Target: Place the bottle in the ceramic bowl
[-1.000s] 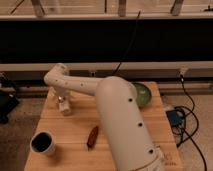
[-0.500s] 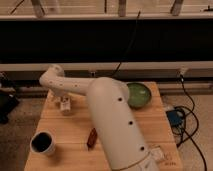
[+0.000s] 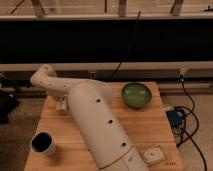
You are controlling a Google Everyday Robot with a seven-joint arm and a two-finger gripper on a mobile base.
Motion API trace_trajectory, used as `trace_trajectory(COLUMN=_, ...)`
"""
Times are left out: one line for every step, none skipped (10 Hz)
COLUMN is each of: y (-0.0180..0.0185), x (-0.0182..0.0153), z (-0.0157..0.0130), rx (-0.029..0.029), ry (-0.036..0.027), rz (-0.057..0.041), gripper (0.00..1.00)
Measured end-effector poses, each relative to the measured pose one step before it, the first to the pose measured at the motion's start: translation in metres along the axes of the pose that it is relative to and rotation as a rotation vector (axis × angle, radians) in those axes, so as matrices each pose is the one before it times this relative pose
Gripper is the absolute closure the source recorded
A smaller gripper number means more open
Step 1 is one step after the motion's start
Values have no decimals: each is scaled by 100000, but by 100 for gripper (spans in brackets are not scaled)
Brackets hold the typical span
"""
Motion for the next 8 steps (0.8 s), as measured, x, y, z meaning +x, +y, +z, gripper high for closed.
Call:
trace_trajectory(y=542, x=231, z=151, rx=-906, ry=-1498, rz=2383, gripper=94)
trace_trajectory(y=779, x=471, z=95, rx=-1019, ry=-1943, rz=3702, gripper=99)
trace_trajectory(y=784, x=708, z=-100, rx=-520, ry=-2122, rz=4420, gripper=100)
trace_trajectory(y=1039, x=1174, z=-668, rx=-129, ry=-1387, rz=4965, gripper=100)
trace_trajectory(y=712, x=781, z=-649, rx=-150, ry=-421, rz=3075, gripper=100)
trace_trajectory(y=959, x=1164, z=-1237, rx=350, ry=-660, rz=4893, gripper=100)
trace_trajectory(y=483, x=532, z=-774, rx=665, ry=-716, rz=2751, gripper=100)
trace_trajectory(y=439, x=550, z=-730, rx=285, ry=109, rz=2011, gripper=100)
